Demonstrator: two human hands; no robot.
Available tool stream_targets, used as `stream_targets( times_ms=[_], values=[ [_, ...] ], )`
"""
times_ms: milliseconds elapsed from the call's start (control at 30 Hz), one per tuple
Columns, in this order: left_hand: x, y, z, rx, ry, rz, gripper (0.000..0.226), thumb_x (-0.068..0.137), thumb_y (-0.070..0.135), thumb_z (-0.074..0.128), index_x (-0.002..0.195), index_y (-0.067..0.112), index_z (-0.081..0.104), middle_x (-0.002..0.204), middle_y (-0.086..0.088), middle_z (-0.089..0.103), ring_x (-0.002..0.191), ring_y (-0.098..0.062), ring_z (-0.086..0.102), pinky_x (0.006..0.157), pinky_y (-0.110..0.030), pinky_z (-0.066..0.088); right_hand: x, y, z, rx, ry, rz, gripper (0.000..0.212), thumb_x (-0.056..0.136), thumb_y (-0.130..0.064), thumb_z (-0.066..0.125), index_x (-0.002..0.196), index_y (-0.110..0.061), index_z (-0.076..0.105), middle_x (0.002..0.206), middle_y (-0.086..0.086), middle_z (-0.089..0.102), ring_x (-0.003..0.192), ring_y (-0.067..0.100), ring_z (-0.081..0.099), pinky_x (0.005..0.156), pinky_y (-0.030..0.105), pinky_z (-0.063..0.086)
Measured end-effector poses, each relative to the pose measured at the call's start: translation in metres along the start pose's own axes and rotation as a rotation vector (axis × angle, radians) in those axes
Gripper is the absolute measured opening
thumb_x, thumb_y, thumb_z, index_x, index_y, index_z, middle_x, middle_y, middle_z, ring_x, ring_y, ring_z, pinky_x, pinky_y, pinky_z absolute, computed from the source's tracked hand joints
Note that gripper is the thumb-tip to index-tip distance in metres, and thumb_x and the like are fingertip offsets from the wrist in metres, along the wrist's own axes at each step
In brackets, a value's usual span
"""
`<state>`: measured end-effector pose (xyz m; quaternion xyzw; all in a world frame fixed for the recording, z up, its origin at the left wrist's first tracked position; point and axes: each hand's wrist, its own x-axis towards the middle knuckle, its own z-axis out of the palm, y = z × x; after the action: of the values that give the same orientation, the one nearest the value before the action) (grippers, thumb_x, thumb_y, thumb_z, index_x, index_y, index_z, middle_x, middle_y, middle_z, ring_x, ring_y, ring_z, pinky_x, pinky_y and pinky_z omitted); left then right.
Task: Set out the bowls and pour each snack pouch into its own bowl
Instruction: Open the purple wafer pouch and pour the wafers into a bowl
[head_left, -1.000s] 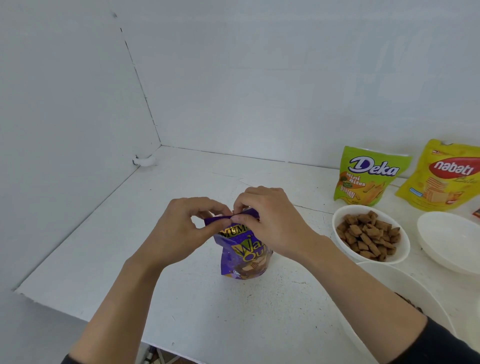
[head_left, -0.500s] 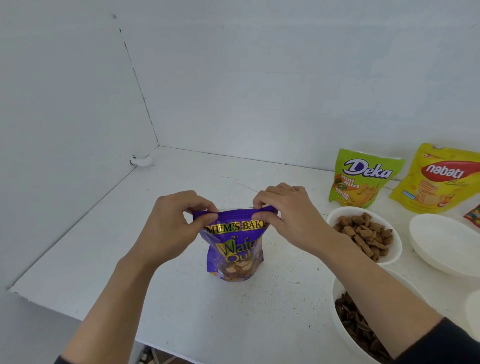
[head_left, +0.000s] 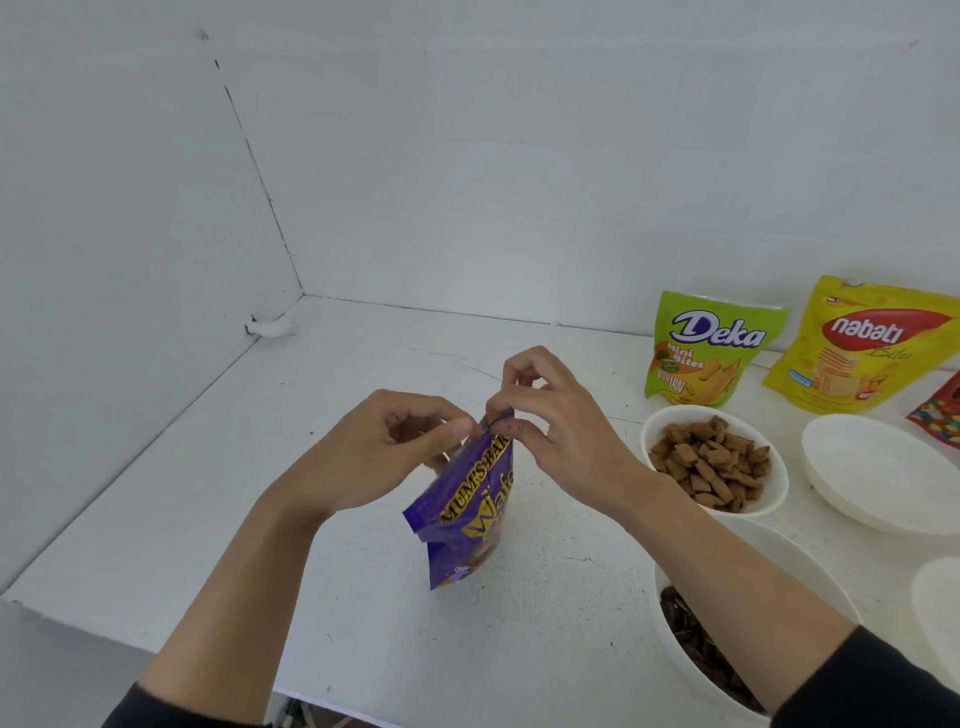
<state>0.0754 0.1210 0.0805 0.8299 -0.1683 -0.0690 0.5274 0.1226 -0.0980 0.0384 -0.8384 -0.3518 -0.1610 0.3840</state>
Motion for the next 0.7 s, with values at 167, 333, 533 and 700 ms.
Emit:
stream_targets(
  times_ms=[167,333,533,700],
  values=[
    [0.001,-0.012,-0.006,0.047,-0.078,0.074,0.021,0.095,0.010,0.069,0.113,0.016,0.077,0.102,0.002,0.080,0.097,-0.017,0.076,0.090,-0.029,0.058,0.002,0.001,-0.004,0.206,-0.006,0.048,0.017,0.091,0.004,0.068,0.086,-0.011,0.074,0.103,0.002,0.055,0.086,0.012,0.064,0.081,0.020,0.050],
    [0.004,-0.021,0.002,0.189,0.061,0.261,0.017,0.083,0.019,0.079,0.100,0.021,0.081,0.091,0.010,0.077,0.085,-0.019,0.075,0.080,-0.025,0.057,0.005,0.002,-0.003,0.211,-0.016,0.056,0.015,0.090,0.003,0.069,0.088,-0.011,0.075,0.107,0.002,0.056,0.088,0.015,0.066,0.083,0.027,0.054],
    [0.010,-0.031,0.008,0.444,0.036,0.463,0.007,0.094,0.018,0.071,0.097,0.016,0.077,0.090,0.010,0.070,0.070,-0.007,0.068,0.066,-0.026,0.056,0.004,0.002,-0.009,0.142,-0.115,0.024,0.015,0.091,0.000,0.069,0.088,-0.014,0.074,0.112,-0.003,0.052,0.092,0.014,0.064,0.084,0.020,0.050],
    [0.011,-0.032,0.007,0.518,0.111,0.540,0.011,0.097,0.030,0.063,0.102,0.029,0.072,0.095,0.011,0.070,0.070,-0.004,0.059,0.062,-0.034,0.054,0.002,-0.004,-0.015,0.197,-0.220,0.043,0.009,0.090,-0.012,0.074,0.096,-0.019,0.074,0.116,-0.008,0.048,0.101,0.015,0.060,0.089,0.025,0.049]
  ],
)
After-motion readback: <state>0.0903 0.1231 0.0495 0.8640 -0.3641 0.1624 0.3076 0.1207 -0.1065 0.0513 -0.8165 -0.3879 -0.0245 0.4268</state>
